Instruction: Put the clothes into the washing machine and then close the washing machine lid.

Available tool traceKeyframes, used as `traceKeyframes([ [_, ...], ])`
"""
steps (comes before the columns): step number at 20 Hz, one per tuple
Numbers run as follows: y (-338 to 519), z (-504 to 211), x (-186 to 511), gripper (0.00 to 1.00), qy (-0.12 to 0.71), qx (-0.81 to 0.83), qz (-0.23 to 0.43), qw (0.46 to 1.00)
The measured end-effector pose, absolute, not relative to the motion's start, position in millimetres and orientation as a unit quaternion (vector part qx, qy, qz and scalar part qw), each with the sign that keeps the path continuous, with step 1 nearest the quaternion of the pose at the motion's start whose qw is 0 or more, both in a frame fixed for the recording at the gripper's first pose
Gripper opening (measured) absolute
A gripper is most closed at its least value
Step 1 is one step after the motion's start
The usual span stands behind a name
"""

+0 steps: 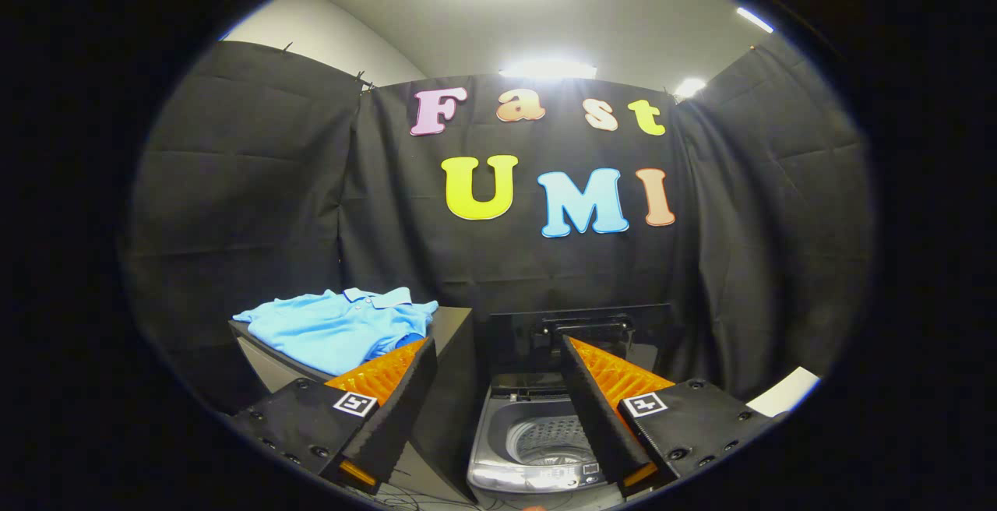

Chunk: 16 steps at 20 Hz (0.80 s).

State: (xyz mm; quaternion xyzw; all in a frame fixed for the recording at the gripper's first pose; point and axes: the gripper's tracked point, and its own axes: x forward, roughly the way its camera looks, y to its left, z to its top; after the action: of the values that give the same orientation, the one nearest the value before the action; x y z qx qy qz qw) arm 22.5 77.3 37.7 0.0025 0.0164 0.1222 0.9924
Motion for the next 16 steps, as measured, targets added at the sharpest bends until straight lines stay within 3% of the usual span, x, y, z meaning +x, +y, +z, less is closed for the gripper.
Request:
traceKeyframes([
  [16, 197.7, 70.8, 68.1, 0.96, 0.066, 0.006, 0.212, 0.975],
])
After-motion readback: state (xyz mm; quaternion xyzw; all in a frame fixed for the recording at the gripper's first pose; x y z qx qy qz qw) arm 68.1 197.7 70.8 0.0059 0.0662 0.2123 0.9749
